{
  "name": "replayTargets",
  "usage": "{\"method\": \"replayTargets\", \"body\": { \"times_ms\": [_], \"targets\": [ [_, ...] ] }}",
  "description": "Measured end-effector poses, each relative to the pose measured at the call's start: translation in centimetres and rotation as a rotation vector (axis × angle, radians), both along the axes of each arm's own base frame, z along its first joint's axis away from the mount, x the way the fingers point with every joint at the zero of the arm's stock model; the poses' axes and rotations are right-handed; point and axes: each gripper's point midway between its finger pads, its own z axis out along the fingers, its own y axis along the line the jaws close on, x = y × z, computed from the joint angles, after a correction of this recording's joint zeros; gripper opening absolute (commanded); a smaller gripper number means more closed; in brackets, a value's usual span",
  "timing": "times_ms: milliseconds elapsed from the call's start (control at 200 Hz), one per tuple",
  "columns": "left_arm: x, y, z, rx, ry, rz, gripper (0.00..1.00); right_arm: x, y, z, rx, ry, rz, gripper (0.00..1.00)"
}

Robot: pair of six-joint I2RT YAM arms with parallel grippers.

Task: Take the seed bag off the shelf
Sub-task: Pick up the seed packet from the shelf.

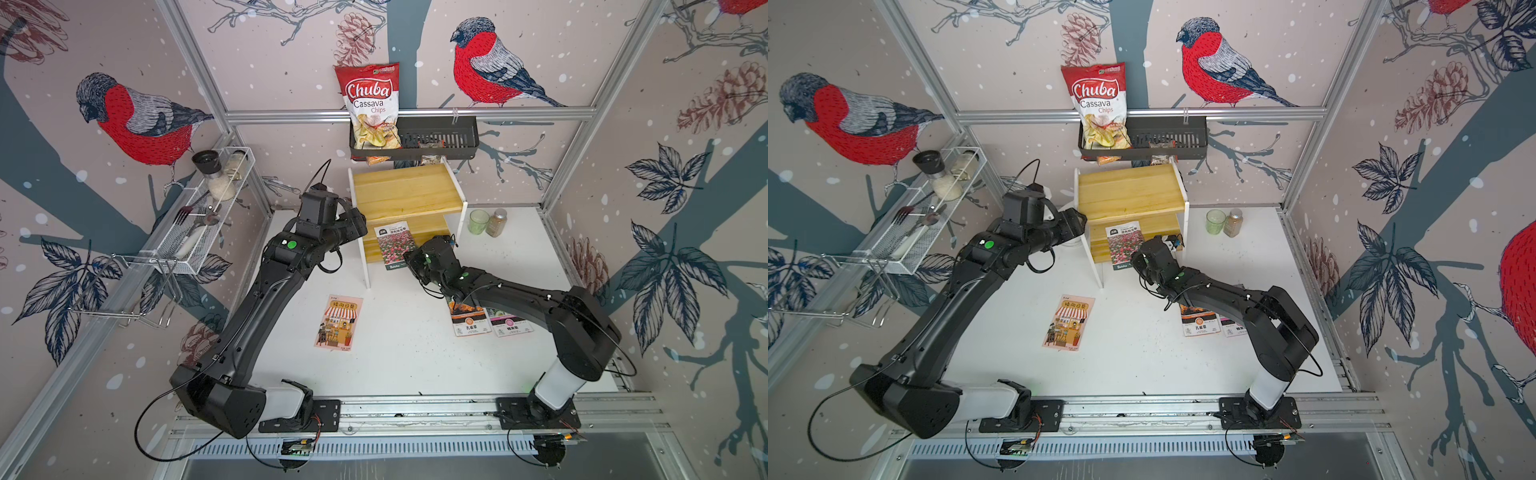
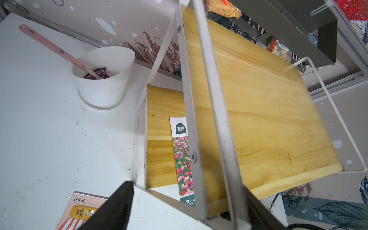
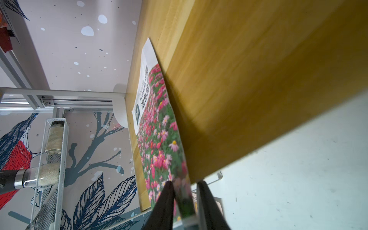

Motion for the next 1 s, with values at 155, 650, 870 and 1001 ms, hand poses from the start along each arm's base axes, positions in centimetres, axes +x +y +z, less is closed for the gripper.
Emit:
{"method": "replayTargets", "body": {
  "times_ms": [155,650,870,1001],
  "targets": [
    [0.0,0.0,0.0,0.0,0.0,0.0,0.79,-0.2,0.0,0.4,0.004,-0.002,0.005,0.13],
    [0.0,0.0,0.0,0.0,0.0,0.0,0.79,-0.6,-0.4,2.6,0.039,-0.039,0.006,0.0],
    [-0.2,0.1,0.1,0.0,0.001,0.0,0.79,-1.1,-0.3,4.3,0.071,-0.077,0.033,0.0],
    [-0.4,0.1,0.1,0.001,0.003,0.0,0.79,-2.6,-0.6,5.1,0.114,-0.084,0.046,0.0]
  ]
}}
